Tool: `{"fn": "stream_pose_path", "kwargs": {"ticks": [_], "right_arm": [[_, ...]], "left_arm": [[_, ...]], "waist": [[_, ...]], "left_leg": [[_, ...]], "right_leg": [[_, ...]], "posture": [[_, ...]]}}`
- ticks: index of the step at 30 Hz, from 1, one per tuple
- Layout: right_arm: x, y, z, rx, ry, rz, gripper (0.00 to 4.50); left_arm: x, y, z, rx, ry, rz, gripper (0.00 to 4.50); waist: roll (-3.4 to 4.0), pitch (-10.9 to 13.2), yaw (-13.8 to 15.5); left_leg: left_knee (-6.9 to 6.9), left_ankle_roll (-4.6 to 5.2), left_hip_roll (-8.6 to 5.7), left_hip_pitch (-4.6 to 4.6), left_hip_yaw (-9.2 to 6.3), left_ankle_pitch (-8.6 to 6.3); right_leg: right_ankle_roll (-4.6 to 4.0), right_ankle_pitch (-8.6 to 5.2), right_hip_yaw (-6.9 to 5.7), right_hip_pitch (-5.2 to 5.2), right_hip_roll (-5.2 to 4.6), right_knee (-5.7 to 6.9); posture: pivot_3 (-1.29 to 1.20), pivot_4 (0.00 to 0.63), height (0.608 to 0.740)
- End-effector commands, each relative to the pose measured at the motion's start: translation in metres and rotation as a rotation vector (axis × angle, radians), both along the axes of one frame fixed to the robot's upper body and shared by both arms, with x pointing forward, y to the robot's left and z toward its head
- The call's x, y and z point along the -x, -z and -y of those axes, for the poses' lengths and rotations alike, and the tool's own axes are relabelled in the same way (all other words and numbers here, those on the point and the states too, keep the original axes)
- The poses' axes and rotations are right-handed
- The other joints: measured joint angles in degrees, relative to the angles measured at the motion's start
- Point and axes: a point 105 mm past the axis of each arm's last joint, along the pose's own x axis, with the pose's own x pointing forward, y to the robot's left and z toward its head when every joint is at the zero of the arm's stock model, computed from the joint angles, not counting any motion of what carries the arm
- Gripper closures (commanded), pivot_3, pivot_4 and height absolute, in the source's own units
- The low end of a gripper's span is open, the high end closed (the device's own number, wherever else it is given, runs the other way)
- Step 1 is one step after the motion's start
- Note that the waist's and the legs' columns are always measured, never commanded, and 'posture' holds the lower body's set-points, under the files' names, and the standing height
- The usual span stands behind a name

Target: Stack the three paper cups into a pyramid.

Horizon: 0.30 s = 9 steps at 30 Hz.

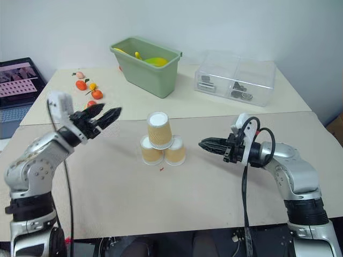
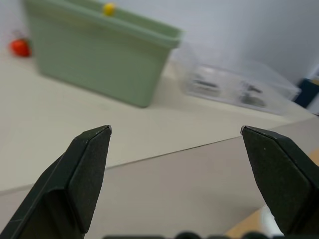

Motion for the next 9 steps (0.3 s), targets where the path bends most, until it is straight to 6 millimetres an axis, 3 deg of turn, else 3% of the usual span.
{"fn": "stream_pose_path", "kwargs": {"ticks": [1, 6, 9], "right_arm": [[-0.014, -0.029, 0.033, -0.007, 0.144, 0.124, 3.53], [-0.022, -0.021, 0.059, -0.062, 0.304, 0.124, 3.53], [-0.020, 0.001, 0.068, -0.075, 0.394, 0.096, 3.53]], "left_arm": [[0.005, 0.004, -0.015, -0.007, -0.118, 0.013, 0.05], [0.010, 0.030, -0.030, -0.035, -0.263, -0.017, 0.05], [0.015, 0.046, -0.036, -0.041, -0.337, -0.038, 0.05]], "waist": [[0.00, 0.00, 0.29], [-0.03, -0.02, 0.51], [-0.03, -0.02, 0.48]], "left_leg": [[0.00, 0.00, 0.00, 0.00, 0.00, 0.00], [-0.01, -0.02, 0.00, 0.00, 0.01, 0.01], [-0.02, -0.03, 0.01, 0.01, 0.01, 0.01]], "right_leg": [[0.00, 0.00, -0.01, 0.00, 0.00, -0.01], [-0.01, 0.00, 0.00, 0.02, 0.00, -0.02], [-0.02, 0.01, 0.00, 0.03, 0.00, -0.01]], "posture": [[0.00, 0.150, 0.740], [0.00, 0.150, 0.740], [0.00, 0.150, 0.740]]}}
